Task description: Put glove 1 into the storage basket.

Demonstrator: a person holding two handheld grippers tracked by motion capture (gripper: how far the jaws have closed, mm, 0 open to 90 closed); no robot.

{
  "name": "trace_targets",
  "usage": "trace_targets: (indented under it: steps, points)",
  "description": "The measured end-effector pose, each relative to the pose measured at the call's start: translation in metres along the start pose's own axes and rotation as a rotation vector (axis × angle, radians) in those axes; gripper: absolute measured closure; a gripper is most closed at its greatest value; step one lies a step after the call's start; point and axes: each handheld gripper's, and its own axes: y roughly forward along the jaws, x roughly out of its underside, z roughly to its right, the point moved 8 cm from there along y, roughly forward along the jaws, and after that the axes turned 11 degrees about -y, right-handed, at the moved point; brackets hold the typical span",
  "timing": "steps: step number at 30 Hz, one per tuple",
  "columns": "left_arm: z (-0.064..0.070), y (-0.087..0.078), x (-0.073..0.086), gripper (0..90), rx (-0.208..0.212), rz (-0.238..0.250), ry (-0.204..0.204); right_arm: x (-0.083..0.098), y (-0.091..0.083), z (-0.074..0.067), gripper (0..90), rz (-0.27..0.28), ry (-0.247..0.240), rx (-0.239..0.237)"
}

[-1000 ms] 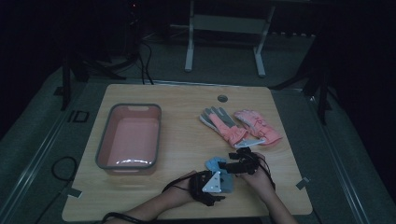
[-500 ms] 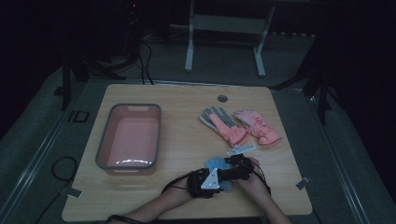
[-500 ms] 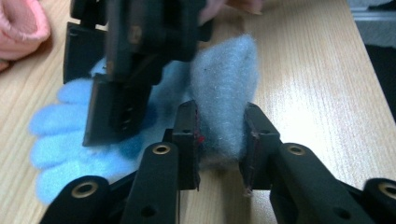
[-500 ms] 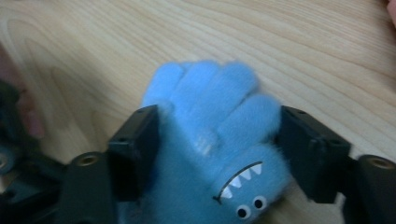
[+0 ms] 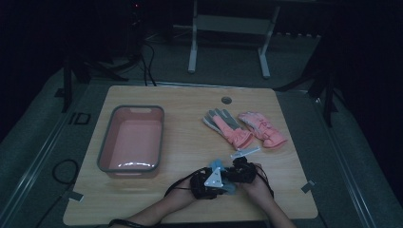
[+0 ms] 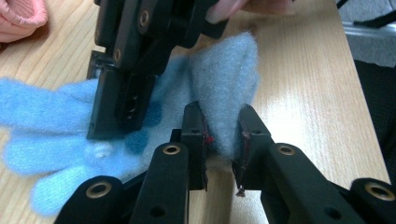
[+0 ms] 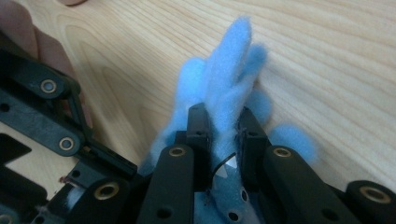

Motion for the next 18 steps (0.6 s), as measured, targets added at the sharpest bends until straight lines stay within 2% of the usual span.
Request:
trace_targets:
  steps: [2, 5, 9, 12, 18]
  points:
    - [-0.002, -0.005, -0.005, 77.6, -0.011, 0.005, 0.002, -0.004, -0.003, 0.001, 79.9, 0.009, -0.003, 0.001]
    - [-0.007, -0.015, -0.012, 77.7, -0.022, 0.013, 0.006, -0.014, -0.008, 0.004, 79.9, 0.041, 0.022, -0.009]
    - [-0.013, -0.028, -0.021, 77.6, -0.023, 0.022, 0.011, -0.032, -0.019, 0.006, 79.9, 0.099, 0.040, -0.030]
    - [-0.022, -0.044, -0.031, 77.7, -0.035, 0.018, 0.019, -0.045, -0.024, 0.006, 79.9, 0.118, 0.023, -0.019]
    - [-0.033, -0.064, -0.039, 77.7, -0.064, -0.002, 0.033, -0.069, -0.027, 0.005, 79.9, 0.141, -0.002, -0.009]
